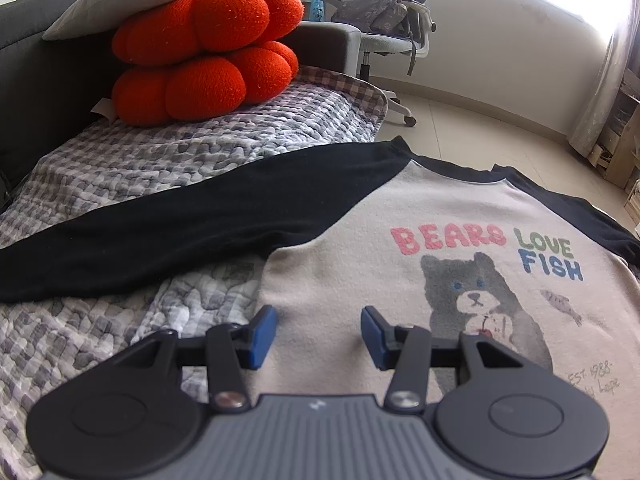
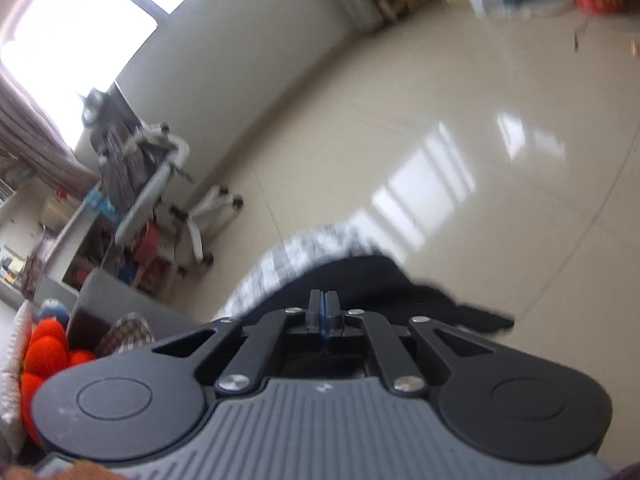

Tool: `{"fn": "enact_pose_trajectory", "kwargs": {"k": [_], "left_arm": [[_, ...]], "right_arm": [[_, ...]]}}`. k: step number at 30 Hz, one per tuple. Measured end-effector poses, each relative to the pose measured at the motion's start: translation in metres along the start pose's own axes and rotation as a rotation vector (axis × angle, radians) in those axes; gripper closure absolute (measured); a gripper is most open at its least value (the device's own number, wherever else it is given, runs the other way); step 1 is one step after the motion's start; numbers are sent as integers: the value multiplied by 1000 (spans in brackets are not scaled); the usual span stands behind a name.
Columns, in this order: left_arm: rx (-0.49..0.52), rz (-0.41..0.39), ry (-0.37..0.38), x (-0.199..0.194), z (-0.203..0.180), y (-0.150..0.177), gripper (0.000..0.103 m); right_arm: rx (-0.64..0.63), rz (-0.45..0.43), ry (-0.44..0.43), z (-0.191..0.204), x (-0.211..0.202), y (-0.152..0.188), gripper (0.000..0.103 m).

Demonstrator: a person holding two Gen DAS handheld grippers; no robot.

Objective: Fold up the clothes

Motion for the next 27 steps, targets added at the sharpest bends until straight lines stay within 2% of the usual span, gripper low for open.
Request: {"fn": "enact_pose_trajectory", "kwargs": {"k": [2, 4, 5, 6, 7, 11, 13, 19, 21, 22, 24, 27], "left_arm": [[-1, -1, 0, -1, 0, 0, 54], [2, 0, -1, 0, 0, 0, 54], [4, 1, -2, 0, 0, 0, 54], [6, 2, -3, 1, -1, 1, 54], [8, 3, -4, 1, -1, 1, 54], [11, 5, -3, 1, -1, 1, 54], [8, 5, -2, 2, -1, 0, 54], [31, 5, -11, 2, -3, 2, 54], [26, 4, -10, 3, -2, 2, 54], [24, 4, -10, 3, -2, 2, 54], [28, 5, -10, 3, -2, 2, 54], [20, 5, -2, 2, -1, 2, 54]], "right_arm": [[75, 111, -47, -6, 12, 7, 91], [118, 142, -57, -7, 13, 9, 89], [126, 151, -61, -7, 13, 10, 82], [133, 160, -65, -7, 13, 11, 71], [130, 162, -68, -5, 10, 11, 68], [120, 212, -62, 4, 1, 17, 62], [140, 239, -83, 7, 3, 21, 62], [125, 140, -88, 9, 11, 10, 65], [99, 110, -67, 9, 13, 9, 83], [80, 93, -56, 12, 13, 11, 89], [56, 61, -45, 15, 10, 12, 93], [49, 14, -49, 18, -3, 10, 95]]}}
Point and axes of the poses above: each gripper's, at about its wrist camera, not at the fingertips, and x roughly the way its jaws point, z to its left, y to its underside, the point moved 4 cm from there along x, roughly the way its jaws point, and after that the axes turned 14 degrees about y, right-handed, at the moved point
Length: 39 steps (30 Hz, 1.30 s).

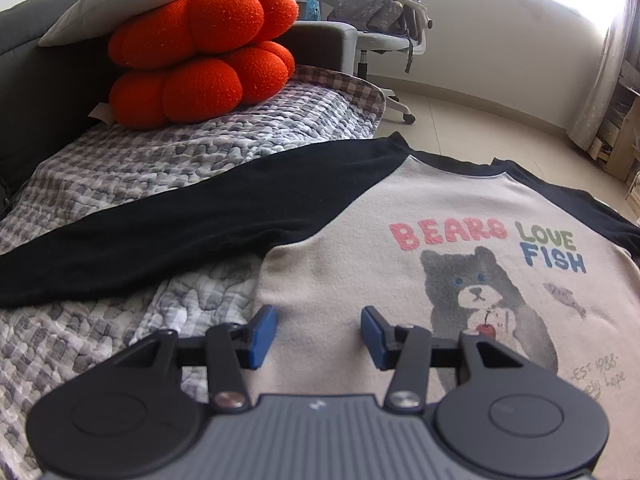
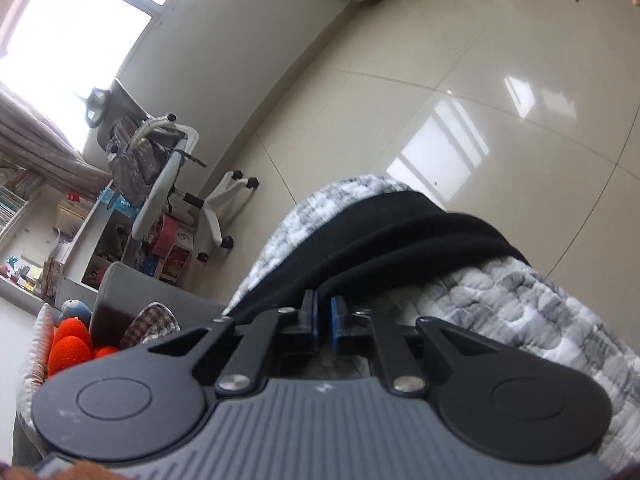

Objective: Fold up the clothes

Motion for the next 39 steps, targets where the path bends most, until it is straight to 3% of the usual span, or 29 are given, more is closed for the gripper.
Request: {"fn": "enact_pose_trajectory", "kwargs": {"k": [3, 8, 10, 15, 20, 26, 29, 30, 32, 34, 35, 37, 39], "left_arm": [[-14, 2, 10, 0, 2, -1, 54], [-8, 7, 14, 1, 2, -1, 54], [-12, 7, 17, 1, 2, -1, 54], [-8, 9, 17, 1, 3, -1, 54], [-1, 10, 15, 3, 1, -1, 54], [50, 16, 1, 5, -4, 1, 51], [62, 21, -2, 6, -6, 0, 49], [63, 22, -3, 6, -7, 0, 48], [66, 21, -5, 7, -7, 0, 47], [70, 21, -6, 8, -8, 0, 47], [72, 21, -6, 8, -8, 0, 46], [75, 22, -7, 9, -8, 0, 46], [79, 22, -8, 9, -9, 0, 46]], "right_arm": [[-20, -10, 9, -1, -11, -5, 95], [-21, 84, 114, -13, 11, 2, 96], [-65, 70, 127, -6, 11, 3, 96], [-230, 101, 133, 7, 14, 1, 80], [-245, -23, 116, 1, -2, -27, 72], [-564, -87, 170, 22, 42, -20, 72], [-705, -57, 108, 29, 65, -6, 66], [-743, -79, 99, 33, 69, -4, 60], [-781, -114, 89, 36, 76, -2, 59], [-790, -121, 80, 35, 85, 1, 65], [-797, -116, 61, 36, 85, 2, 82], [-840, -121, 67, 40, 81, 2, 98], [-894, -158, 89, 46, 78, 0, 99]]}}
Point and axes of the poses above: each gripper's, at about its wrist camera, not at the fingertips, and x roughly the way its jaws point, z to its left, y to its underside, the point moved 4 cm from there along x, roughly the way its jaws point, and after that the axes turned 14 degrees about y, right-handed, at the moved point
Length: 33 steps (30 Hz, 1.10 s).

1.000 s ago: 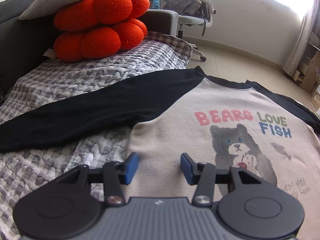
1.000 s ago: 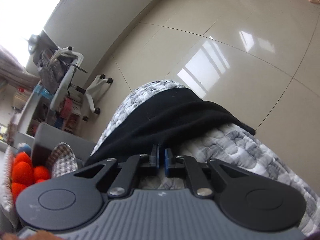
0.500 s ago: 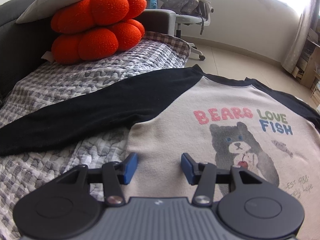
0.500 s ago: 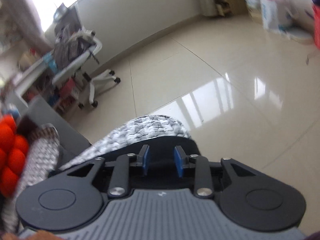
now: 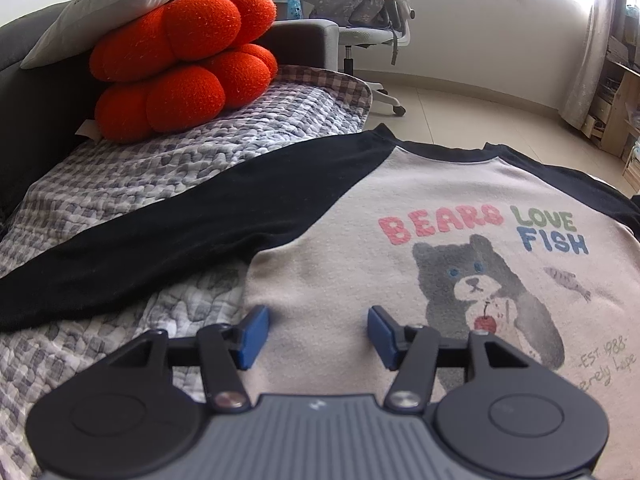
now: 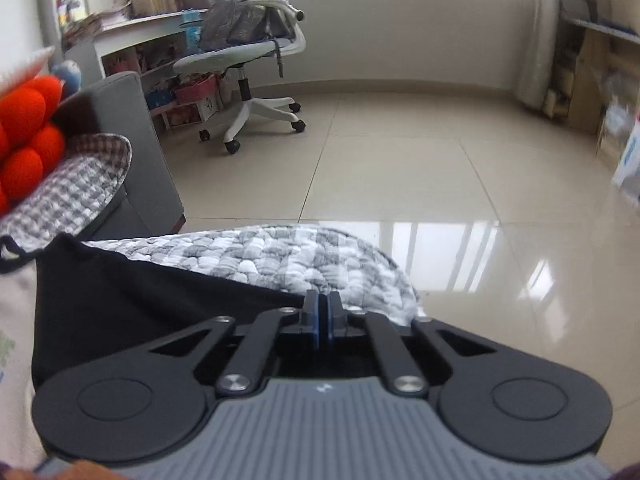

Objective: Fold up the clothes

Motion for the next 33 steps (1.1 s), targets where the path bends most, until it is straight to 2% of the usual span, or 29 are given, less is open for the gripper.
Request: {"fn": "enact_pose_trajectory", "kwargs": {"k": [9, 14, 18, 20, 24, 25, 27, 31, 33], "left_arm": [[5, -1, 2, 0, 0, 0, 46], [23, 0, 1, 1, -2, 0, 46], [21, -1, 4, 0, -2, 0, 46], [22, -2, 5, 0, -2, 0, 46], [20, -3, 8, 0, -2, 0, 46], [18, -3, 9, 0, -2, 0, 46], [20, -3, 6, 0, -2, 0, 46], [33, -5, -4, 1, -4, 0, 46], [38, -7, -8, 1, -5, 1, 46]], "right_arm": [[-69, -55, 100, 3, 20, -9, 100], [-90, -24, 84, 4, 27, 0, 100], [11, 7, 50, -16, 20, -4, 97], [52, 20, 49, -27, 19, -1, 86], [236, 59, 51, -66, 14, 2, 85], [295, 70, 36, -75, 12, 2, 84], [369, 109, -1, -89, 10, 8, 68], [380, 201, -151, -79, 12, 27, 67], [315, 266, -7, -75, 23, 38, 70]]}}
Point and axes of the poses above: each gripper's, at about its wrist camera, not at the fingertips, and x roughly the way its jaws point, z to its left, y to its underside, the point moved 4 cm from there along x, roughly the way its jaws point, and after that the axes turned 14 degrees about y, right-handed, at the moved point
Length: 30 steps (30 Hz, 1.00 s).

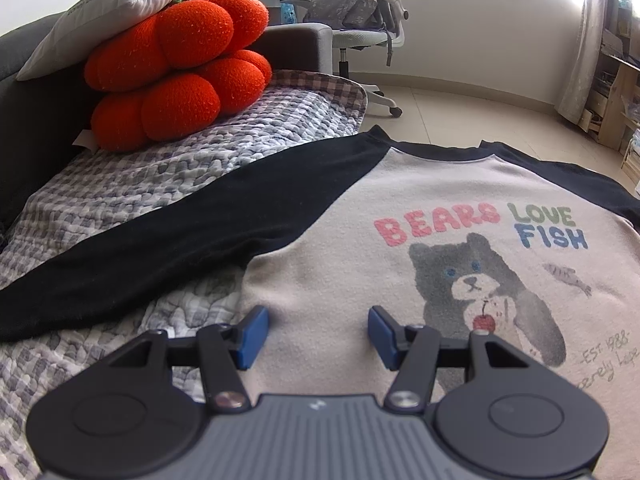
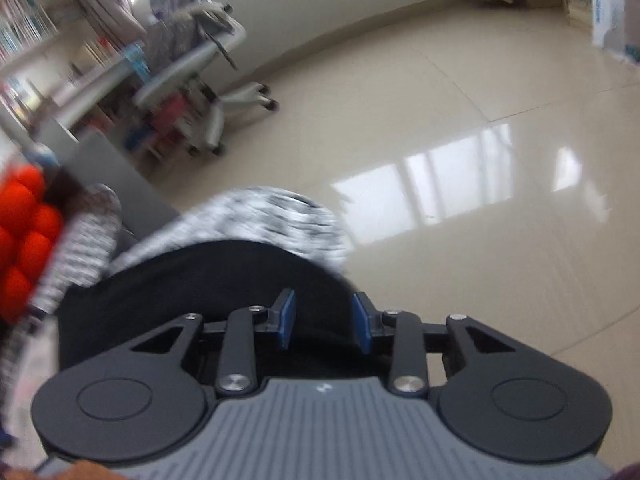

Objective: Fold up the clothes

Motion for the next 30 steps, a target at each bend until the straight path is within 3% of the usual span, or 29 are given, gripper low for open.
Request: {"fn": "enact_pose_trajectory", "kwargs": {"k": [2, 3, 4, 8, 11, 16, 21, 26, 30], "left_arm": [[5, -4, -3, 0, 0, 1, 46], [5, -6, -4, 0, 0, 1, 46], [4, -8, -4, -1, 0, 2, 46], [-8, -12, -5, 0, 1, 1, 45], [-12, -14, -4, 1, 1, 0, 45], [-29, -25, 8, -3, 3, -2, 45], [-45, -51, 27, -12, 5, -6, 45], [-59, -66, 30, -19, 11, -7, 45], [-85, -76, 23, -23, 18, -9, 45]], "right_arm": [[-14, 26, 206, -6, 12, 10, 74], [-4, 32, 332, -13, 17, 15, 67], [29, 36, 325, -19, 14, 19, 67], [176, -3, 239, -36, -19, 16, 68], [302, 44, 124, -36, -39, 16, 66], [590, 193, -146, -22, -54, 35, 56], [728, 162, -318, -4, -87, 22, 51], [687, 201, -305, 34, -85, 26, 49], [806, 135, -287, 16, -70, 32, 49]]}}
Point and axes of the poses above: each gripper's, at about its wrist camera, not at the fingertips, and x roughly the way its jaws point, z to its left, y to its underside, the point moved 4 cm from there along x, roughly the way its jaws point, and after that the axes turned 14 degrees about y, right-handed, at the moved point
